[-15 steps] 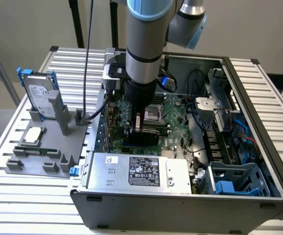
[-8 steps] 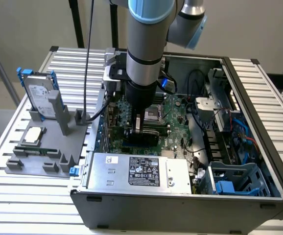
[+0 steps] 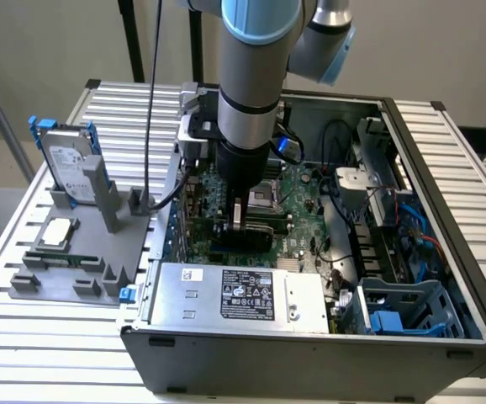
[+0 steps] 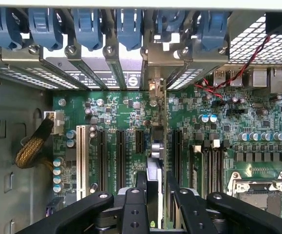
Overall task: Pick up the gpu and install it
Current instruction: 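Insert the gpu into the slot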
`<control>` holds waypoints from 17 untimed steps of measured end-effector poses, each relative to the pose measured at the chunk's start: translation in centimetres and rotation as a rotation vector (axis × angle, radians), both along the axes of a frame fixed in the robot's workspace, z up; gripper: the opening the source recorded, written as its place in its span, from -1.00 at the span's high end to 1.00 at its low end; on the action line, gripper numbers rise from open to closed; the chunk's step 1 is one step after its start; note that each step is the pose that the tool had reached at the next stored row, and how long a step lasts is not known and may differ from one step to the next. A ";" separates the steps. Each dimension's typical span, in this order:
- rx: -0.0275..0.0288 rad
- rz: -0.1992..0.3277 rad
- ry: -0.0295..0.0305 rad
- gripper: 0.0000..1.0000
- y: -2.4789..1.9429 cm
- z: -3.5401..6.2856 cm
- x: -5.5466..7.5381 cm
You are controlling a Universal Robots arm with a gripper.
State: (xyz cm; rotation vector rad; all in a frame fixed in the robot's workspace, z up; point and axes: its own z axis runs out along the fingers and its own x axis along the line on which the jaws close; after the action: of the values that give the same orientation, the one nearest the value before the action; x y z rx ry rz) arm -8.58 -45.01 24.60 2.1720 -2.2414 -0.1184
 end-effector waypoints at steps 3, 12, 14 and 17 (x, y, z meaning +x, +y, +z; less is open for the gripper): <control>-0.0001 0.000 0.0000 0.47 0.00 -0.17 0.0; -0.0004 0.000 0.0016 0.47 0.09 -0.22 0.0; -0.0003 0.000 0.0019 0.47 0.11 -0.22 0.0; -0.0005 0.000 0.0022 0.47 0.16 -0.22 0.0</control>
State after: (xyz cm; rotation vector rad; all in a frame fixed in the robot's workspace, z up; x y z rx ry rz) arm -8.60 -44.85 24.38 2.1706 -2.2399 -0.1201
